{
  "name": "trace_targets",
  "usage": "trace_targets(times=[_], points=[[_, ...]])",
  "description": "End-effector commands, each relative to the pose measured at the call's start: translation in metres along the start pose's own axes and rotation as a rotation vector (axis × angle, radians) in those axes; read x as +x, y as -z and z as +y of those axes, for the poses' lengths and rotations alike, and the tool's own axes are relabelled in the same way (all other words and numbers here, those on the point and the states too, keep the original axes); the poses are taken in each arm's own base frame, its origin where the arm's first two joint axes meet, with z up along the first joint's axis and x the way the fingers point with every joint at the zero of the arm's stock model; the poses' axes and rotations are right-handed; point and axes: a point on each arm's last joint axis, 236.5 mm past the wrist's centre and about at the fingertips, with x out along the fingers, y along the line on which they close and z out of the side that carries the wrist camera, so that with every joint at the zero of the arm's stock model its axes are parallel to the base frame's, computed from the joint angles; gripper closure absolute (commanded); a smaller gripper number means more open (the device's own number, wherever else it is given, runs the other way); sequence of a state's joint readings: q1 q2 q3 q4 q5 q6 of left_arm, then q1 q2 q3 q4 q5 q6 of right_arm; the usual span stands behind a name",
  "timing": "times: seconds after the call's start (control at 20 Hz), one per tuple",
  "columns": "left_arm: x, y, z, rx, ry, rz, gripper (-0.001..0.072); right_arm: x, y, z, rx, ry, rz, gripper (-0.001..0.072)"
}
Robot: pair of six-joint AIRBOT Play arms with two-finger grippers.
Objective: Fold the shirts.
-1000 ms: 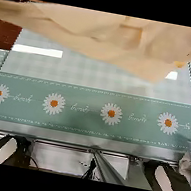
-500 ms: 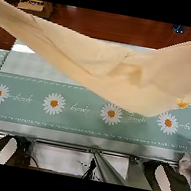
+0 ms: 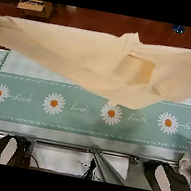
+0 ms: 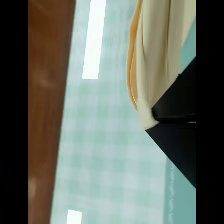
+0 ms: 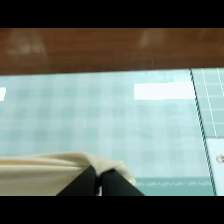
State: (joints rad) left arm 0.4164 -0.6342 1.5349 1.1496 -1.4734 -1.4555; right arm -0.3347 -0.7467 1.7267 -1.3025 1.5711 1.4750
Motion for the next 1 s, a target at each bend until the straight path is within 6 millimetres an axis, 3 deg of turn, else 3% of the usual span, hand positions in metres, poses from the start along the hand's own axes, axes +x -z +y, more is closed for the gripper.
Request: trace_targets(times=[0.0,0.1,0.3,0.5,0.6,0.7,0.8,0.85,0.95], points=[[-0.009,0.023,0.002,-0.006,-0.027,0.08,0.0689,-0.003,0.019,-0.009,-0.001,0.039,0.082,0.0688],[-0.011,0.034,-0.002,-0.002,-0.011,0.125,0.0689,-0.003,0.022,-0.012,-0.003,0.052,0.095,0.0688],[-0.029,0.038,-0.054,0.04,0.178,0.101,0.0689,-0.013,0.04,0.02,-0.026,-0.074,0.152,0.0688],[-0.075,0.043,-0.073,0.087,0.173,-0.016,0.069,-0.061,0.045,0.04,-0.073,-0.084,0.035,0.0688],[-0.101,0.044,-0.082,0.113,0.164,-0.077,0.0691,-0.091,0.037,0.047,-0.103,-0.068,-0.062,0.0688],[-0.116,0.044,-0.075,0.124,0.103,-0.094,0.0691,-0.118,0.018,0.044,-0.111,-0.021,-0.17,0.0688],[-0.11,0.055,-0.041,0.102,-0.03,-0.027,0.0691,-0.126,0.005,0.037,-0.108,0.02,-0.206,0.0689],[-0.1,0.071,-0.025,0.081,-0.074,0.069,0.0691,-0.115,0.009,0.033,-0.099,0.015,-0.15,0.0689],[-0.069,0.099,-0.019,0.056,-0.035,0.224,0.069,-0.078,0.02,0.034,-0.07,-0.047,0.007,0.0689]])
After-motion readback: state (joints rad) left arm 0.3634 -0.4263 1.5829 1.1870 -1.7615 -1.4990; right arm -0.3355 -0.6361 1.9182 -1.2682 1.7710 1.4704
